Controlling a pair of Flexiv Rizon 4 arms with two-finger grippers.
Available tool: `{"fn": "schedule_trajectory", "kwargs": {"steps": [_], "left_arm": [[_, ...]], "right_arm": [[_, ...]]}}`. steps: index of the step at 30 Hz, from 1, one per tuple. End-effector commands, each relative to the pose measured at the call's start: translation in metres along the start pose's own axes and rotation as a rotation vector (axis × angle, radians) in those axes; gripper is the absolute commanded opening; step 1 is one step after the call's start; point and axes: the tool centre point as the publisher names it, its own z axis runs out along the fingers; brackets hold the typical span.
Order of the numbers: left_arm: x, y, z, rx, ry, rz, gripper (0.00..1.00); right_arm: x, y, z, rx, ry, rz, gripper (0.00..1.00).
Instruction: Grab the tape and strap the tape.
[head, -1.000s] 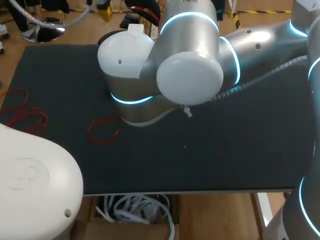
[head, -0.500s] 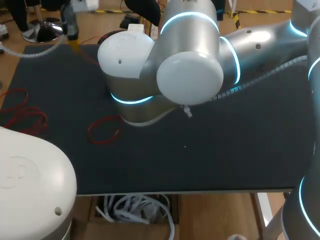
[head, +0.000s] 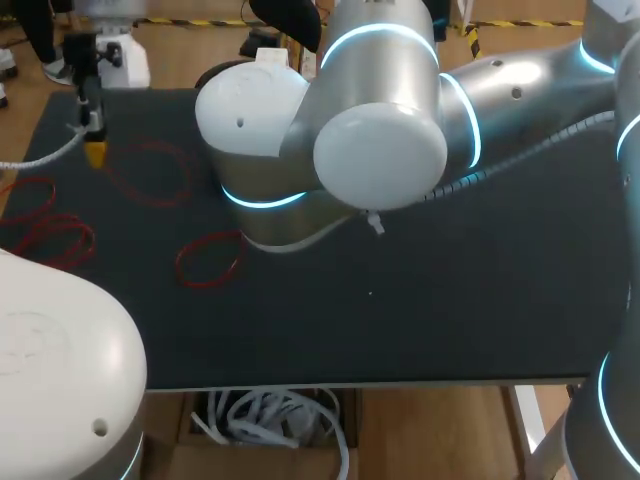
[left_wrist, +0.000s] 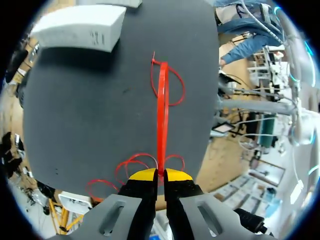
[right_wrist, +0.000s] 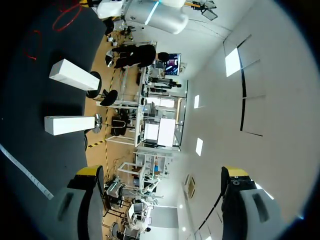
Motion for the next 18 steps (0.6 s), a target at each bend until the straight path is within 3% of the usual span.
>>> {"fn": "schedule_trajectory", "kwargs": {"steps": [1,9,10,11,12,13,18], "left_arm": [[-0.013,0.011,0.012,0.002,0.167,-0.008,0.00],[-0.013,0.027,0.017,0.032,0.171,-0.055,0.00],[-0.013,0.028,0.016,0.041,0.175,-0.055,0.08],[-0.013,0.029,0.015,0.045,0.182,-0.053,0.37],[-0.012,0.030,0.012,0.057,0.189,-0.053,0.76],[-0.011,0.030,0.010,0.069,0.181,-0.058,1.00],[-0.011,0.030,0.010,0.069,0.181,-0.058,1.00]], "right_arm": [[-0.002,-0.001,-0.001,-0.001,0.005,-0.003,1.00],[-0.002,-0.001,-0.001,-0.001,0.005,-0.003,1.00],[-0.002,-0.001,-0.001,-0.001,0.005,-0.003,1.00],[-0.002,-0.001,-0.001,-0.001,0.005,-0.003,1.00],[-0.002,-0.001,-0.001,-0.001,0.005,-0.003,1.00],[-0.002,-0.001,-0.001,-0.001,0.005,-0.003,1.00],[-0.002,-0.001,-0.001,-0.001,0.005,-0.003,1.00]]}}
